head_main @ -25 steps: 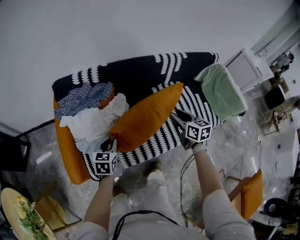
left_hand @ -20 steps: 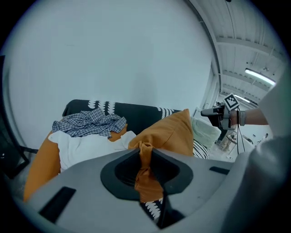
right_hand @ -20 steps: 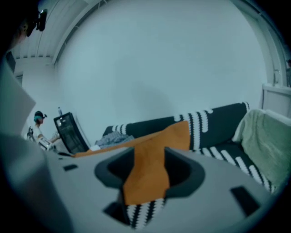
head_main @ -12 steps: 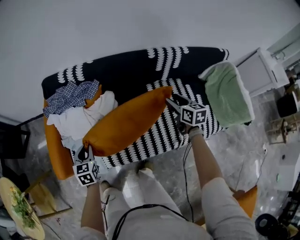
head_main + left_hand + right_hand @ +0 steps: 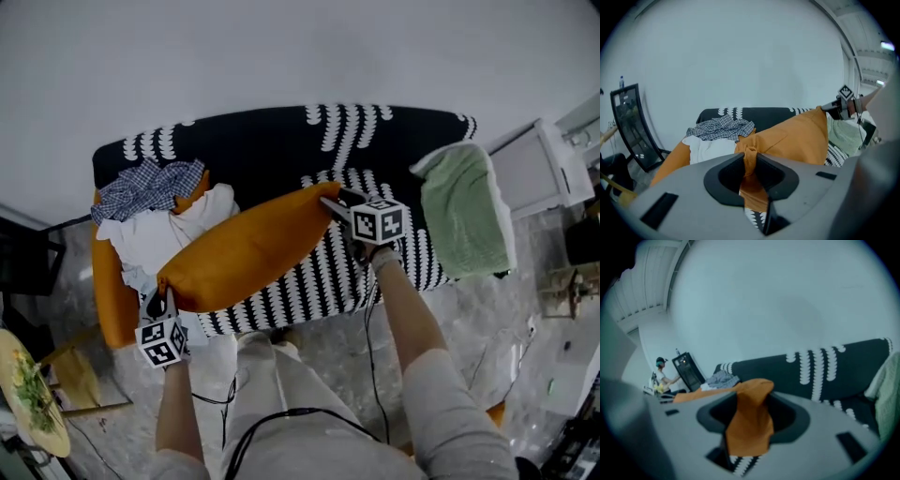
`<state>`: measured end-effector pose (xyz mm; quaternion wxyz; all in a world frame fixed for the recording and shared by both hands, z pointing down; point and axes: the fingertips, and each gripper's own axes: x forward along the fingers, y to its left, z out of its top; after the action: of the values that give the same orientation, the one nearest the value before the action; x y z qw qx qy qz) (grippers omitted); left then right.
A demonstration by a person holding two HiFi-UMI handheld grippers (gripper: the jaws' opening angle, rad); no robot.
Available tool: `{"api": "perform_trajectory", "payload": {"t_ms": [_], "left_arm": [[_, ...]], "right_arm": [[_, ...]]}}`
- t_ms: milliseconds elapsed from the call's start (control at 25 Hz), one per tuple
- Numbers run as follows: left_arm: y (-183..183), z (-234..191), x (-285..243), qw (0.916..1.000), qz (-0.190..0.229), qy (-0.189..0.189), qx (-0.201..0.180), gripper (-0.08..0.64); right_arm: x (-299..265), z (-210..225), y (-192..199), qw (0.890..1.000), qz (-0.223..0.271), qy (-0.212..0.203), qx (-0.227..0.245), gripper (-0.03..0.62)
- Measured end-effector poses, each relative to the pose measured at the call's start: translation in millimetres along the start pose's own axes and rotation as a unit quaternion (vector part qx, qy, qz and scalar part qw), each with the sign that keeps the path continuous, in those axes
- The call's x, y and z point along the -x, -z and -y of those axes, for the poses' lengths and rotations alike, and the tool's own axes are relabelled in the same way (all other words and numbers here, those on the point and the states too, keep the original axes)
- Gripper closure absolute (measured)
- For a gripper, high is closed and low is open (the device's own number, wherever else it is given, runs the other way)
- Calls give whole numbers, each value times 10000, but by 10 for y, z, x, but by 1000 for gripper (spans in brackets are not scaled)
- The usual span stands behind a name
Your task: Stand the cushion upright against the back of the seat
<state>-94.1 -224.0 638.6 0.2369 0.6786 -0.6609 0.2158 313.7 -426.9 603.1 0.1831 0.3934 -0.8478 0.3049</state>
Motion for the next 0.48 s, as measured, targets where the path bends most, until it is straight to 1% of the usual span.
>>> {"api": "perform_trajectory", "payload": {"t_ms": [40,80,120,160,240,360,480], "left_arm": [[-20,-5,5,9998,45,73,190,476],[-52,-7,9,9993,98,146,339,477],[-93,-1,13,9987,160,211,424,480],[-140,13,14,9983,222,264,466,483],[-229,48,7,9974,325,327,551,488],[-335,87,-44,9958,457,379,693,491],[-443,197,-188,9956,486,540,594,491]], "right_arm": [[0,15,7,9999,-30,58,93,389],[8,35,16,9996,-59,143,239,501],[18,46,21,9989,-76,209,408,531],[27,44,18,9981,-77,240,566,547],[56,39,1,9969,-32,242,742,557],[154,75,-45,9975,121,249,645,560],[306,205,-91,9977,236,377,509,560]]}}
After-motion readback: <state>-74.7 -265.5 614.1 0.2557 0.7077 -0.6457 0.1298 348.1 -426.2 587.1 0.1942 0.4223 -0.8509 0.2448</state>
